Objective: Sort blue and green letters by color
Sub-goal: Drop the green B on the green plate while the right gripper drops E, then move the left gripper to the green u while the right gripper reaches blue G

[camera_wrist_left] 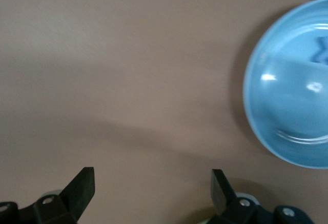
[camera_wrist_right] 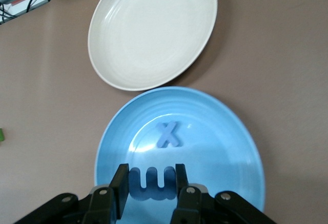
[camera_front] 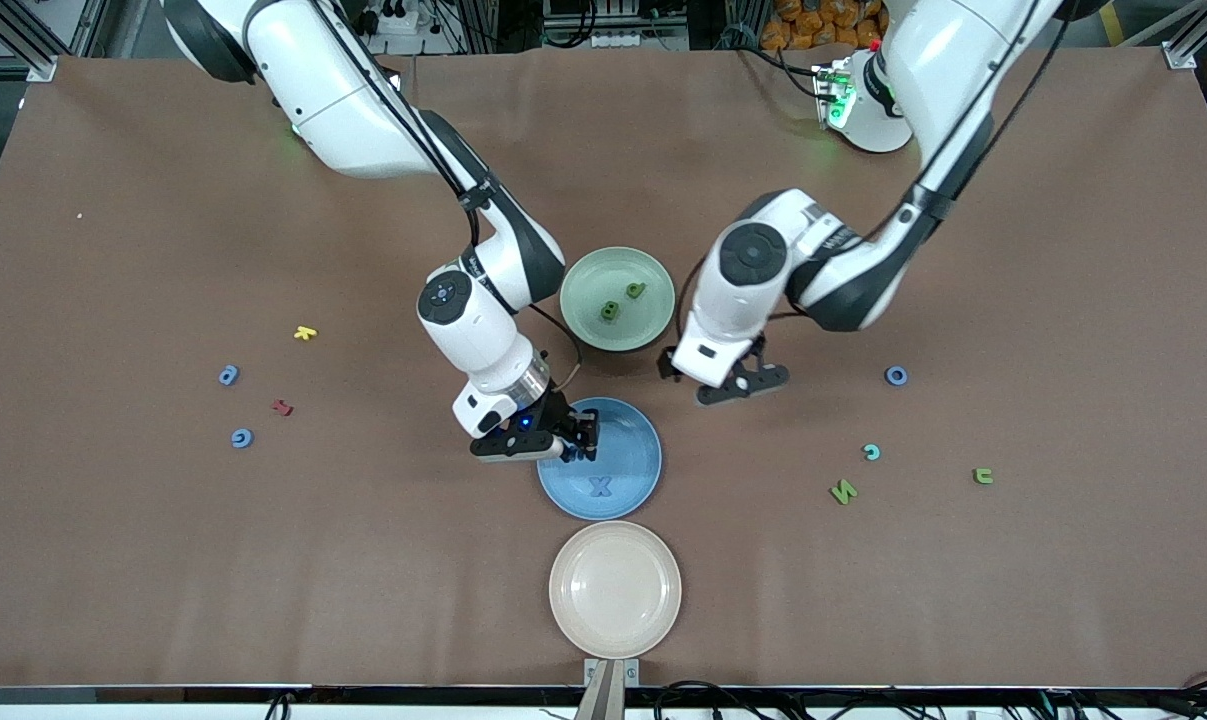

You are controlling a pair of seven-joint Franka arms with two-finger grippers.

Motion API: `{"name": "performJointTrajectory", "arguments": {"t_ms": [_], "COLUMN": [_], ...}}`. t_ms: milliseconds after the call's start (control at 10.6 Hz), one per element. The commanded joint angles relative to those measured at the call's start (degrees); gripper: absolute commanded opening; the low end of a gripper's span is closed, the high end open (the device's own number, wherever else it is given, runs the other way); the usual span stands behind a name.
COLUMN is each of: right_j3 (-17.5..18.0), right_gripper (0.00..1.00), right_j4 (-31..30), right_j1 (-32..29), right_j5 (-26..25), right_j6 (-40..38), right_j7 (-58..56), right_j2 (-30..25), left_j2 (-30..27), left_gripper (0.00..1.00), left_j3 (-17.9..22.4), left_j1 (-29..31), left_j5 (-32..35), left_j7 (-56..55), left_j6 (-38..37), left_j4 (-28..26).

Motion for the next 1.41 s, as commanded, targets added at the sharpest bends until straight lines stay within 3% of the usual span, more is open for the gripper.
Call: {"name": "performJointTrajectory", "arguments": {"t_ms": [0,377,565,942,1130,1319], "right_j3": [1.1,1.0,0.9,0.8,0.7,0.2], "right_gripper": [1.0,1.0,1.0,1.0,1.0,1.0], "right_j4": [2.0,-0.7,-6.3,-17.1,-17.2,-17.4], "right_j1": [0.0,-2.0,-4.8,-15.7,-21.6,-28.1], "right_j5": [0.3,0.2,0.1,0.1,0.1,-0.4], "right_j6": [-0.2,-4.7,-5.8,-8.7,-18.2,-21.2], "right_j7": [4.5,4.3,2.3,-16.9,-19.0,-20.8], "right_j2": [1.2,-2.3,-6.6,-14.7,-17.0,-17.9], "left_j2": [-3.0,-1.0,0.9,4.2,6.7,7.1], "left_gripper": [1.0,1.0,1.0,1.0,1.0,1.0], "left_j3": [-0.6,-0.6,-0.6,1.5,3.7,4.1], "left_j1": [9.9,22.1,26.3,28.5,28.9,29.3], "left_j5": [1.2,2.8,2.8,7.4,10.5,10.8], "left_j7": [17.1,32.9,33.1,32.8,32.7,33.2], "left_j6": [-2.3,-1.6,0.6,6.6,9.1,9.2], "left_j4": [-4.2,-4.4,-4.1,-0.7,2.1,2.1]}}
